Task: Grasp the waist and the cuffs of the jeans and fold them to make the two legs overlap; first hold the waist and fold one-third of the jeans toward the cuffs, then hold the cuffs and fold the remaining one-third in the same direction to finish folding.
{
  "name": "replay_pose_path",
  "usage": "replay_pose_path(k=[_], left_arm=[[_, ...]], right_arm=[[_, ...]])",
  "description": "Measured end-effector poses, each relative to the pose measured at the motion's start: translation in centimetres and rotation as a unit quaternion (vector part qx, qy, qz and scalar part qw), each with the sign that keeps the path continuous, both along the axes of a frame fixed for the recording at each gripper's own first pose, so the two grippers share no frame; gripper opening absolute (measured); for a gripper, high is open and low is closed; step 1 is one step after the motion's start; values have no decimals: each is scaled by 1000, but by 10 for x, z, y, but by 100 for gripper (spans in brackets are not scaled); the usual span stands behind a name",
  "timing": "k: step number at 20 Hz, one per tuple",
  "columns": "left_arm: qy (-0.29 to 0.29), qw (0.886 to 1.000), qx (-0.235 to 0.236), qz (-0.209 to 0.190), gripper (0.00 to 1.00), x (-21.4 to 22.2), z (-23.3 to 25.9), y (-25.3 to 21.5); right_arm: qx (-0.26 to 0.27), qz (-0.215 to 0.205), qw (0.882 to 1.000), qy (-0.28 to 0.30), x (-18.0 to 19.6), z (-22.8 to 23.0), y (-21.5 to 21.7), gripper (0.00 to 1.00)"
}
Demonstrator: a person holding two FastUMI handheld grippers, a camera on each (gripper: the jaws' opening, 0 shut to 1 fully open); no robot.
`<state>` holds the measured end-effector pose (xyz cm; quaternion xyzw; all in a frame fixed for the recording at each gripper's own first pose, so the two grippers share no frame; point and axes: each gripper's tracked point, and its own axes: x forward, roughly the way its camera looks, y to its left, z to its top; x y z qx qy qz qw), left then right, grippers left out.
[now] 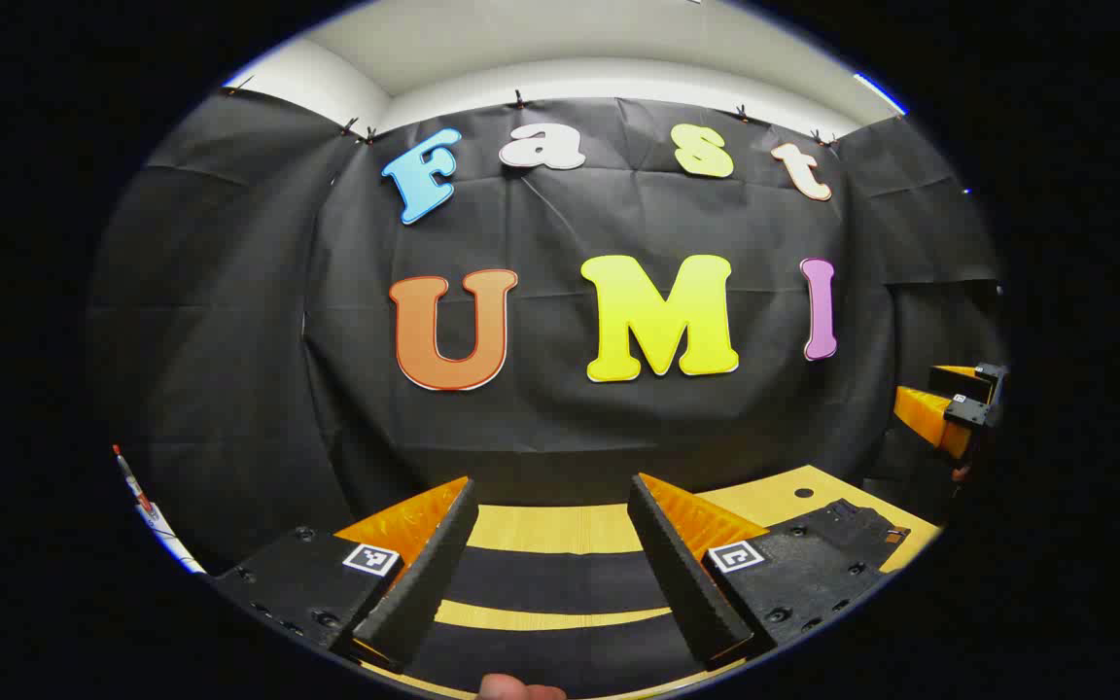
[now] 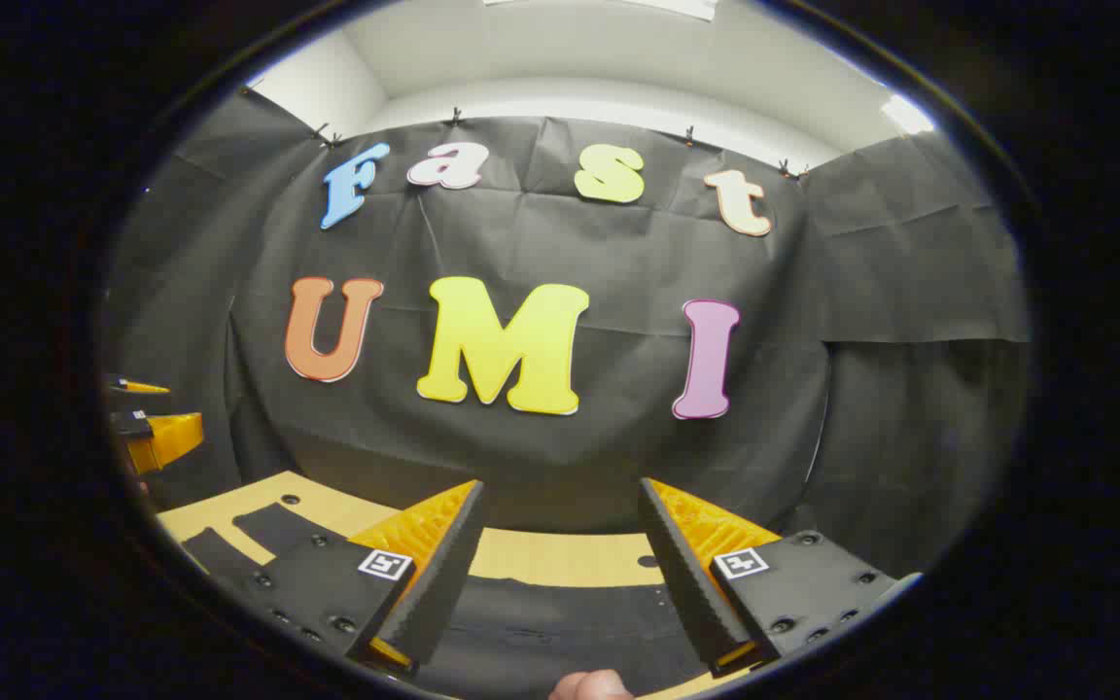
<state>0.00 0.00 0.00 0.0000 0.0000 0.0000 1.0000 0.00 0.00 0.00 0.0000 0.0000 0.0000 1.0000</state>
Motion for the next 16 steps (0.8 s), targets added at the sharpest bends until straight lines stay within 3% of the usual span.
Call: replay_pose_path(k=[16], left_arm=[[9, 1000, -3, 11, 99, 17, -7, 4]], right_arm=[[9, -20, 1000, 13, 13, -5, -21, 96]])
